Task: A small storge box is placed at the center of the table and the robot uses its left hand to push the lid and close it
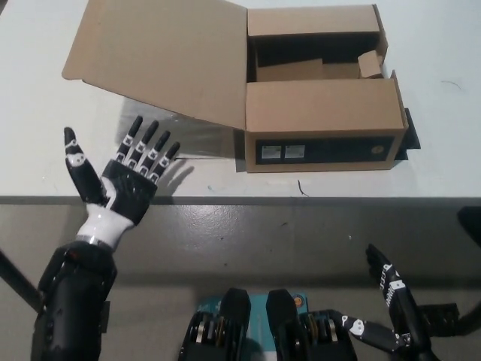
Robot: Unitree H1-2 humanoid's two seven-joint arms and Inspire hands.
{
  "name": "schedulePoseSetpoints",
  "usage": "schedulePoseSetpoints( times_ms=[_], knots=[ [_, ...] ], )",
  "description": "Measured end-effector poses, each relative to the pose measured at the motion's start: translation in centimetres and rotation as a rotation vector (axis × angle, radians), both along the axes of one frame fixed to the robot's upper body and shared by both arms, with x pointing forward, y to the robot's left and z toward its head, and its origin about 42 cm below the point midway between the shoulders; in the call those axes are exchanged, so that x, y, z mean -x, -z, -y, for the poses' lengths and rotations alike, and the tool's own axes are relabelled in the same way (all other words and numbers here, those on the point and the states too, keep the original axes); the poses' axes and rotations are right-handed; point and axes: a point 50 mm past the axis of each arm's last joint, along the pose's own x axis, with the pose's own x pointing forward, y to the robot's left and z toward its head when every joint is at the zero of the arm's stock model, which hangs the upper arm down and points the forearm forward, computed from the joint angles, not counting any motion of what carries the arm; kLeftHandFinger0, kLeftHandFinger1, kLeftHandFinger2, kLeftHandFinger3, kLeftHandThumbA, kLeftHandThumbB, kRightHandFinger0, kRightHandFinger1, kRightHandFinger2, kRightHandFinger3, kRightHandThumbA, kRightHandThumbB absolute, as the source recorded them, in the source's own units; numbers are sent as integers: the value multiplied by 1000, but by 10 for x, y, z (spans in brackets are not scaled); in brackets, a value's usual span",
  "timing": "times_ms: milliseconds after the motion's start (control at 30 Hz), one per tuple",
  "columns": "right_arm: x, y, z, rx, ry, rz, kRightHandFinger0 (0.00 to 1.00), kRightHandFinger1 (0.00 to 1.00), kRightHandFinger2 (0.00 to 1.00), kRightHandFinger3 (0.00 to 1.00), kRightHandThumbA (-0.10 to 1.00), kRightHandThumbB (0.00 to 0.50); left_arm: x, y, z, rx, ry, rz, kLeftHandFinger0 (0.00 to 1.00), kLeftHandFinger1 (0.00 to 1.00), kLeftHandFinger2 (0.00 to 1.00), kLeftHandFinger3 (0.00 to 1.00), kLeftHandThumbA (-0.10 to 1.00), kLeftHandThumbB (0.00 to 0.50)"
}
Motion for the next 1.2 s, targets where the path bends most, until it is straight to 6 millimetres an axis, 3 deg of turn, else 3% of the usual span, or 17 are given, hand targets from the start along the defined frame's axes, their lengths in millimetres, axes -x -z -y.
schedulePoseSetpoints(
  times_ms=[367, 500, 567, 700, 833, 967, 1100, 1200],
  knots=[
    [0, 0, 0, 16, -2, 2, 1000, 1000, 1000, 1000, 1000, 285, -30, -13, -1, 12, -18, -20, 1000, 1000, 1000, 1000, 1000, 307],
    [0, 0, 0, 20, 3, 4, 1000, 1000, 1000, 1000, 1000, 287, -47, -29, 4, 9, -14, -9, 1000, 1000, 1000, 1000, 1000, 302],
    [0, 0, 0, 22, 3, 4, 1000, 1000, 1000, 1000, 1000, 293, -57, -43, 9, -5, -6, 8, 1000, 1000, 1000, 1000, 1000, 330],
    [0, -1, -1, 22, 1, 5, 1000, 1000, 1000, 1000, 1000, 286, -72, -69, 21, -45, 17, 46, 1000, 1000, 1000, 1000, 1000, 333],
    [0, -1, -3, 30, -10, 7, 1000, 1000, 1000, 1000, 1000, 284, -91, -114, 48, -108, 49, 112, 1000, 1000, 1000, 1000, 1000, 327],
    [0, -1, -3, 42, -17, 10, 1000, 1000, 1000, 1000, 1000, 270, -104, -149, 86, -199, 102, 160, 1000, 1000, 1000, 1000, 1000, 360],
    [0, -4, -3, 47, -21, 20, 1000, 1000, 1000, 1000, 1000, 278, -110, -160, 130, -295, 164, 167, 1000, 1000, 1000, 1000, 1000, 346],
    [0, -5, -3, 48, -25, 25, 1000, 1000, 1000, 1000, 1000, 279, -109, -157, 156, -324, 201, 152, 1000, 1000, 1000, 1000, 1000, 369]
  ],
)
